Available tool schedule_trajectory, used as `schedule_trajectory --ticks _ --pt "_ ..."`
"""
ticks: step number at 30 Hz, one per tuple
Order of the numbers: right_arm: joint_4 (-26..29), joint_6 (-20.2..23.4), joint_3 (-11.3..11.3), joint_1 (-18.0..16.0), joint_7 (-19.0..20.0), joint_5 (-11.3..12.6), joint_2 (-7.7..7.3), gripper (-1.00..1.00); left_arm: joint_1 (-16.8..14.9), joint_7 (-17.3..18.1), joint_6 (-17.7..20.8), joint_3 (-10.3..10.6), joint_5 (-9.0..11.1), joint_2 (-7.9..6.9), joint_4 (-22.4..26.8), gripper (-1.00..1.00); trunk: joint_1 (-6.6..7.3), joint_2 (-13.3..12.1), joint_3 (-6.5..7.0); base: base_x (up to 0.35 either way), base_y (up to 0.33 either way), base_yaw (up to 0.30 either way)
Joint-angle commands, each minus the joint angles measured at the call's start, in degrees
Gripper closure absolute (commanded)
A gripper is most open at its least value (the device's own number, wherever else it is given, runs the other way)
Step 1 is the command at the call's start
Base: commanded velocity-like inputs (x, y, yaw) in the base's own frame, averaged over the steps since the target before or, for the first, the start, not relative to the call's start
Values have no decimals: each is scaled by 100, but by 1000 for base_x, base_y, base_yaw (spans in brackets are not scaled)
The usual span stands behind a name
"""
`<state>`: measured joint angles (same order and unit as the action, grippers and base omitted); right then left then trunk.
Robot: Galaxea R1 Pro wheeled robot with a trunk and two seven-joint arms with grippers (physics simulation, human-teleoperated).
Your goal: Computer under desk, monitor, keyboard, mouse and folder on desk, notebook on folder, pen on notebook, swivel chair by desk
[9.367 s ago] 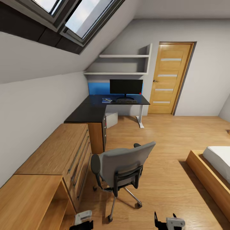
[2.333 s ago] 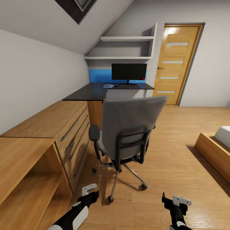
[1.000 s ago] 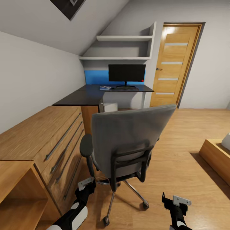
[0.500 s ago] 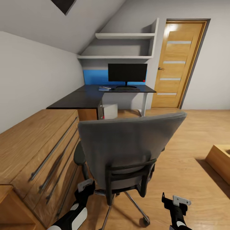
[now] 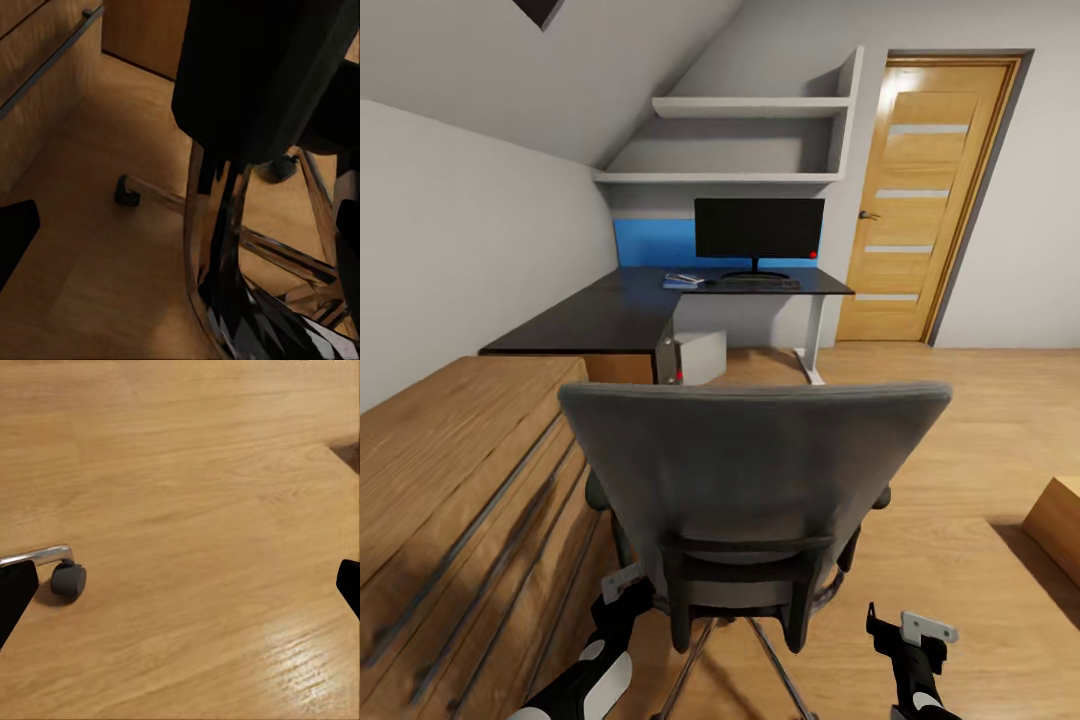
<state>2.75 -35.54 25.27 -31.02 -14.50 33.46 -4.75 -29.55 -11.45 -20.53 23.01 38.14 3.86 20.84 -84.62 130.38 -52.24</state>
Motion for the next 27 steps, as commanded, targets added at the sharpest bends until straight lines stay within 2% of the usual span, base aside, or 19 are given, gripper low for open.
schedule_trajectory --ticks 1,2,7,15,17,20,27 --pt "7 3 49 0 -44 11 -2 -100 -7 -33 -12 122 -31 0 8 -100 -2 2 -5 320 -146 0" --pt "7 3 49 0 -44 11 -2 -100 -7 -33 -14 142 -30 0 8 -100 -2 2 -5 320 -146 0" --pt "7 1 49 0 -44 11 -3 -100 -7 -37 -26 492 -20 0 8 -100 -2 2 -5 315 -163 0" --pt "7 2 49 0 -44 11 -2 -100 -7 -33 -42 562 -17 -6 7 -100 -2 2 -5 297 -191 0" --pt "7 2 49 0 -44 11 -5 -100 -7 -29 -57 564 -8 -53 7 -100 -2 2 -5 199 -72 0" --pt "7 -1 49 0 -44 11 -4 -100 -7 -22 -64 564 -1 -132 7 -100 -2 2 -5 -29 -17 0" --pt "7 2 49 0 -44 11 0 -100 -7 -15 -65 565 -3 -148 7 -100 -2 2 -5 -240 -2 0"
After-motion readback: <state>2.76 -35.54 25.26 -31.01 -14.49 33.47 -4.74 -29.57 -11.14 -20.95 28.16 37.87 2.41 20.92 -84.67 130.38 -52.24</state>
